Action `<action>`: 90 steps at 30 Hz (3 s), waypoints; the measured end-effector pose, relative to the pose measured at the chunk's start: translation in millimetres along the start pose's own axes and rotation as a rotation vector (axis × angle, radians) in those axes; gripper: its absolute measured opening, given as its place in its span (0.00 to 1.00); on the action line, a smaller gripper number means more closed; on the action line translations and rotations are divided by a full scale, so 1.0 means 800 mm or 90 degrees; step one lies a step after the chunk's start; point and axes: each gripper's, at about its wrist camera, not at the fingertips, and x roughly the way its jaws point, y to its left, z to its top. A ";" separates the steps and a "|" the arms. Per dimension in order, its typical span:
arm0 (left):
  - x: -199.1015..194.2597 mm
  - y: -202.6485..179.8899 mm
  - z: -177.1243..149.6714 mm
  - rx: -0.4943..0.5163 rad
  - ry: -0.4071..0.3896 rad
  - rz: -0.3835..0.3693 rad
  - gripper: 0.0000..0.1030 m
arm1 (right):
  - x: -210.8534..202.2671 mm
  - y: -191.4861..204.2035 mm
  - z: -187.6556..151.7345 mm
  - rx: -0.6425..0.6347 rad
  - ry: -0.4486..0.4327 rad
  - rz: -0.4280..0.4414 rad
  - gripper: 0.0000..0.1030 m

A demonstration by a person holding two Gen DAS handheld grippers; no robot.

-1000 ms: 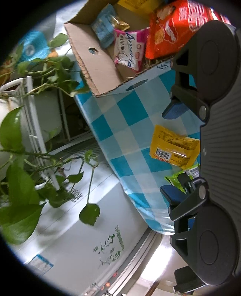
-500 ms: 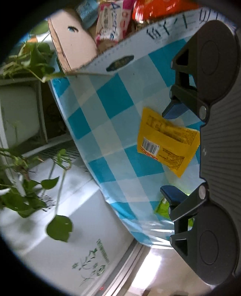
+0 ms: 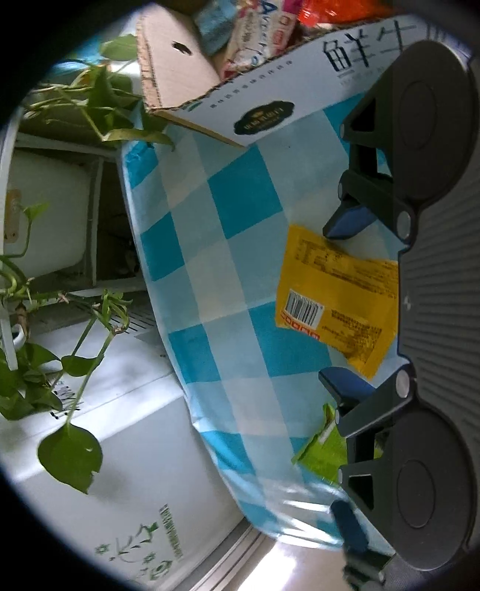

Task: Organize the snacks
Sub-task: 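Close the left gripper on the green packet while the right gripper closes on the yellow packet, then lift both packets and carry them toward the cardboard box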

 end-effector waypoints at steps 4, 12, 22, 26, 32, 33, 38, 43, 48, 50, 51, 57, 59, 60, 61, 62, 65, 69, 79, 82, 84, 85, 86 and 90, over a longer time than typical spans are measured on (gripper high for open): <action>0.001 0.003 -0.001 -0.014 0.005 -0.005 1.00 | 0.002 0.006 -0.003 -0.038 -0.004 -0.018 0.78; 0.000 0.001 -0.002 -0.019 0.004 0.001 1.00 | 0.000 0.014 -0.009 -0.088 -0.013 -0.041 0.74; 0.000 0.001 -0.001 -0.022 0.008 0.006 1.00 | -0.006 0.009 -0.011 -0.110 -0.019 -0.052 0.57; 0.000 0.001 0.001 -0.025 0.013 0.006 1.00 | -0.008 0.006 -0.012 -0.111 -0.018 -0.044 0.55; -0.004 -0.001 0.001 -0.014 0.008 -0.007 0.88 | -0.016 0.003 -0.008 -0.099 -0.023 -0.030 0.54; -0.005 -0.002 0.001 -0.012 0.004 -0.010 0.81 | -0.018 0.002 -0.008 -0.097 -0.024 -0.029 0.54; -0.011 0.001 0.004 -0.022 -0.010 -0.011 0.59 | -0.020 -0.002 -0.007 -0.086 -0.022 -0.025 0.54; -0.015 0.010 0.005 -0.051 -0.016 -0.009 0.53 | -0.026 -0.003 -0.006 -0.085 -0.029 -0.022 0.54; -0.021 0.020 0.008 -0.072 -0.025 -0.012 0.53 | -0.027 -0.004 -0.006 -0.085 -0.029 -0.017 0.54; -0.023 0.023 0.007 -0.079 -0.028 -0.012 0.52 | -0.029 -0.004 -0.006 -0.086 -0.028 -0.011 0.54; -0.024 0.024 0.007 -0.084 -0.029 -0.014 0.52 | -0.031 -0.003 -0.006 -0.088 -0.029 -0.009 0.54; -0.032 0.028 0.007 -0.101 -0.037 -0.025 0.52 | -0.040 0.001 -0.009 -0.091 -0.034 0.004 0.54; -0.037 0.030 0.008 -0.106 -0.043 -0.026 0.52 | -0.045 0.001 -0.009 -0.090 -0.038 0.007 0.54; -0.039 0.030 0.009 -0.108 -0.046 -0.027 0.52 | -0.049 0.000 -0.009 -0.091 -0.041 0.009 0.54; -0.042 0.031 0.010 -0.111 -0.049 -0.029 0.52 | -0.053 0.000 -0.010 -0.093 -0.044 0.011 0.54; -0.045 0.031 0.010 -0.113 -0.053 -0.032 0.52 | -0.055 0.000 -0.010 -0.095 -0.046 0.013 0.54; -0.054 0.029 0.012 -0.106 -0.066 -0.030 0.52 | -0.063 0.000 -0.011 -0.097 -0.050 0.019 0.54; -0.065 0.028 0.014 -0.106 -0.082 -0.030 0.52 | -0.077 0.001 -0.014 -0.100 -0.059 0.027 0.54; -0.106 0.020 0.017 -0.100 -0.138 -0.036 0.52 | -0.131 -0.015 -0.023 -0.084 -0.101 0.048 0.54; -0.117 0.015 0.017 -0.098 -0.155 -0.039 0.52 | -0.153 -0.024 -0.028 -0.076 -0.123 0.053 0.54; -0.122 0.012 0.017 -0.097 -0.162 -0.041 0.52 | -0.167 -0.031 -0.031 -0.068 -0.137 0.057 0.55; -0.125 0.010 0.017 -0.096 -0.165 -0.042 0.52 | -0.173 -0.035 -0.032 -0.064 -0.142 0.060 0.55; -0.127 0.007 0.016 -0.094 -0.168 -0.044 0.52 | -0.175 -0.037 -0.033 -0.060 -0.145 0.061 0.55; -0.132 -0.004 0.015 -0.084 -0.174 -0.053 0.52 | -0.185 -0.047 -0.032 -0.058 -0.154 0.061 0.55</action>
